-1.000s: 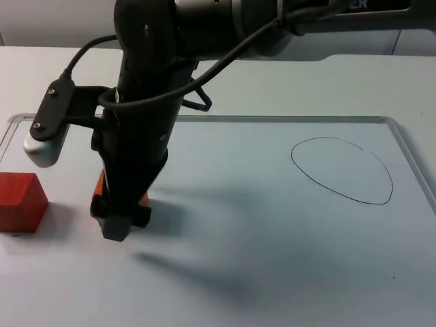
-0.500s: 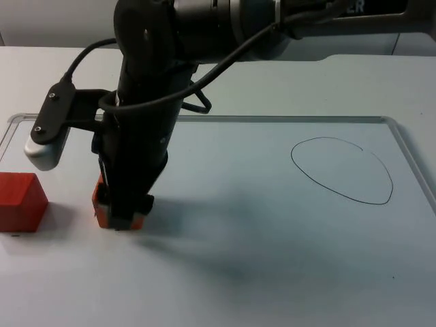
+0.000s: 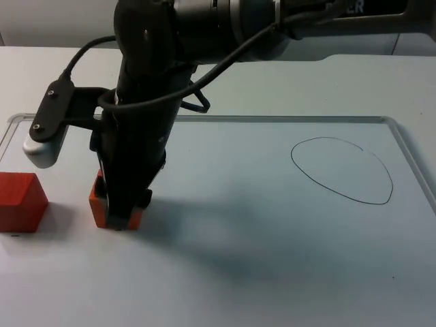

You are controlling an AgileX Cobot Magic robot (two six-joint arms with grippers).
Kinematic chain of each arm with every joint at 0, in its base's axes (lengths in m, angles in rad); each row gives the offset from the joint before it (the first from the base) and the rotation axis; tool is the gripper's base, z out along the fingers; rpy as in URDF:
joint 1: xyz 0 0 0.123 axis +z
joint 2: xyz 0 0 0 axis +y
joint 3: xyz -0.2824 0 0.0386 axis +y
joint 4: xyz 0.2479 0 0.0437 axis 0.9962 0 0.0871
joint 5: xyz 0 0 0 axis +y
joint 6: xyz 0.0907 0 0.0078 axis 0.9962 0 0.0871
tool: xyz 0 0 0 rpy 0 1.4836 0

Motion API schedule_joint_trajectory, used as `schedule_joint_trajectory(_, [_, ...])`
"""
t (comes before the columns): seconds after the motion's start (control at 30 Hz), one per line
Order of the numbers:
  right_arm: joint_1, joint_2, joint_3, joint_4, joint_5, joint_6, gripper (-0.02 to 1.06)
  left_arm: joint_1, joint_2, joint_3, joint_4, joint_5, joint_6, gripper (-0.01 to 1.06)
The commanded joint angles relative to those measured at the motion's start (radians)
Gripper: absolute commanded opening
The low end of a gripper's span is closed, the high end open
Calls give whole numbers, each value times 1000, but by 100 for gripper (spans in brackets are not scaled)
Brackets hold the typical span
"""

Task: Pick up one cube with the left hand and another cube with the right hand. First place the cube in the right hand at the target position, then stack the cube in the left hand on top.

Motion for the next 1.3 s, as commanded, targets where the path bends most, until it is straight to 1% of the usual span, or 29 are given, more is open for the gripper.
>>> schedule_joint_trajectory(0.0, [3,0,-8,2,-12,1,0,3,-5,8,-6,-2,-1,105])
schedule_joint_trajectory(0.13, [3,-7,-10,2,2,1,0,3,-5,8,-6,-2,-1,105])
schedule_joint_trajectory(0.3, [3,-63,-10,-10,33,2,0,3,-5,8,-6,-2,-1,105])
schedule_joint_trajectory(0.37, [3,-100,-10,-39,51,30,0,3,-5,8,-6,-2,-1,105])
schedule_joint_trajectory(0.43, [1,-124,-10,-48,55,43,0,3,-5,8,-6,-2,-1,105])
schedule_joint_trajectory(0.57, [-28,-236,-10,-45,76,111,0,3,-5,8,-6,-2,-1,105])
schedule_joint_trajectory(0.63, [-34,-251,-10,-45,82,123,0,3,-5,8,-6,-2,-1,105])
schedule_joint_trajectory(0.77, [-89,-371,-10,-45,120,185,0,3,-5,8,-6,-2,-1,105])
schedule_joint_trajectory(0.8, [-89,-371,-10,-45,120,185,0,3,-5,8,-6,-2,-1,105])
schedule_joint_trajectory(0.93, [-136,-472,-10,-45,148,207,0,3,-5,8,-6,-2,-1,105])
schedule_joint_trajectory(0.97, [-136,-472,-10,-45,148,207,0,3,-5,8,-6,-2,-1,105])
schedule_joint_trajectory(1.1, [-155,-581,-10,-45,174,210,0,3,-5,8,-6,-2,-1,105])
schedule_joint_trajectory(1.13, [-155,-581,-10,-45,174,210,0,3,-5,8,-6,-2,-1,105])
schedule_joint_trajectory(1.2, [-155,-648,-8,-40,158,239,0,3,-5,8,-6,-2,-1,105])
schedule_joint_trajectory(1.27, [-155,-712,-8,-28,143,245,0,3,-5,8,-6,-2,-1,105])
